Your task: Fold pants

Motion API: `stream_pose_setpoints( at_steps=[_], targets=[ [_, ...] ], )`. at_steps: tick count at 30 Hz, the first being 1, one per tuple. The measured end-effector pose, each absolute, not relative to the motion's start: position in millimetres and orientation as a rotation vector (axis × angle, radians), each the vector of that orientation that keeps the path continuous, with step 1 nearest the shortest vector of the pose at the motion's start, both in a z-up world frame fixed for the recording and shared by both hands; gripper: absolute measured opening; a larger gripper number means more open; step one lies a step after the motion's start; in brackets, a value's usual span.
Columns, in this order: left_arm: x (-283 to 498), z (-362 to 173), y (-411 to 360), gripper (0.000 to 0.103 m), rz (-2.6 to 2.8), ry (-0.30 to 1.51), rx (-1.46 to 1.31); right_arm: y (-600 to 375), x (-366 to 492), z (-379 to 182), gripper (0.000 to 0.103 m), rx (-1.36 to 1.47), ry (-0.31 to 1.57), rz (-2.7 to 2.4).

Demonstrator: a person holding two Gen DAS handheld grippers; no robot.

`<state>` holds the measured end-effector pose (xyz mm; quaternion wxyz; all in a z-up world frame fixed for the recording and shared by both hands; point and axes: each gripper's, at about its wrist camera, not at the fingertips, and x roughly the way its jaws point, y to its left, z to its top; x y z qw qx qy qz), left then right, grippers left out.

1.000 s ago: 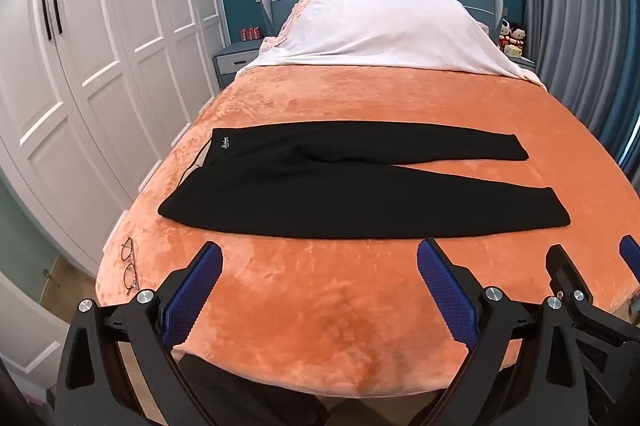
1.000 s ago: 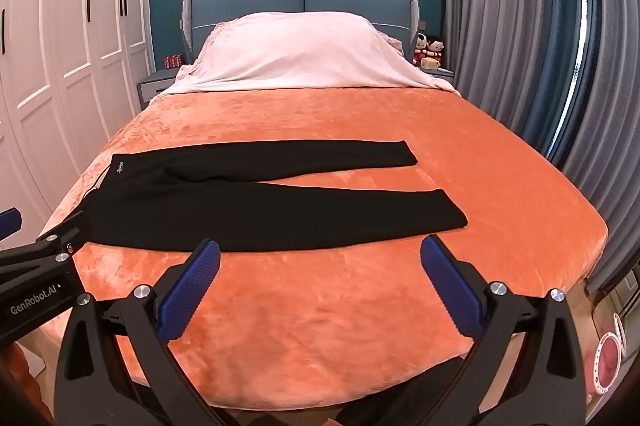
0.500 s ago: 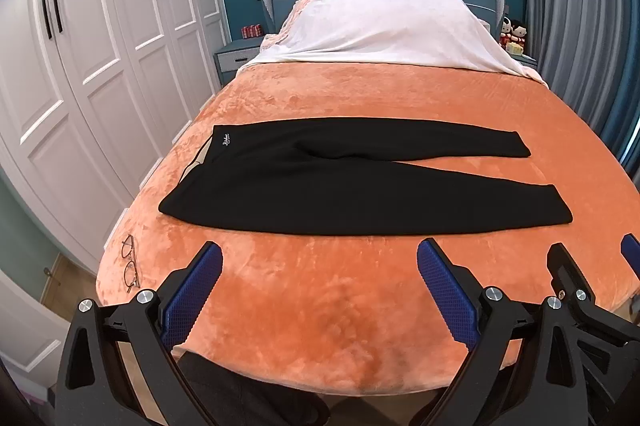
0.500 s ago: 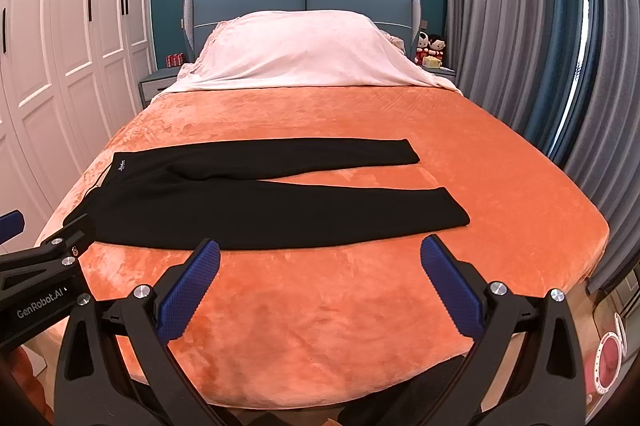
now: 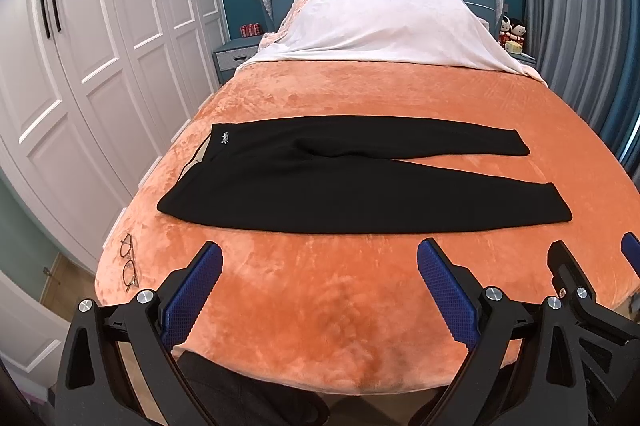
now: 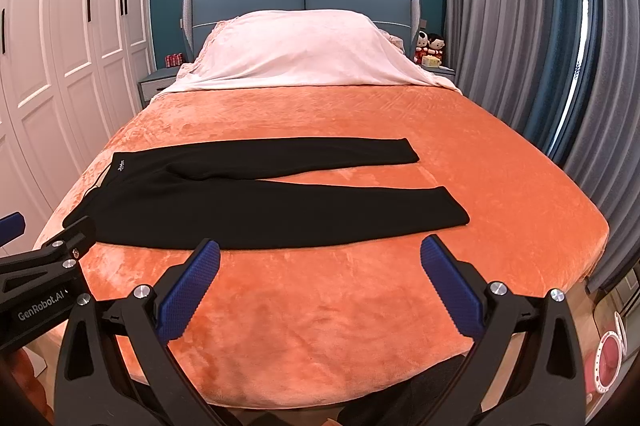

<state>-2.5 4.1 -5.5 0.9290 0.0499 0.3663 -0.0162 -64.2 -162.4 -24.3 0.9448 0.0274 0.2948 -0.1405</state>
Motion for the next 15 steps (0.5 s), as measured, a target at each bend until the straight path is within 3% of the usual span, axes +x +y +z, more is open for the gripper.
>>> stream_pose_setpoints(
  at_steps=[15],
  targets=[
    [-2.3, -13.3, 5.7, 0.095, -0.033, 0.752, 0.106, -161.9, -64.1, -24.3, 0.098, 0.057, 0.602, -0.287]
  ],
)
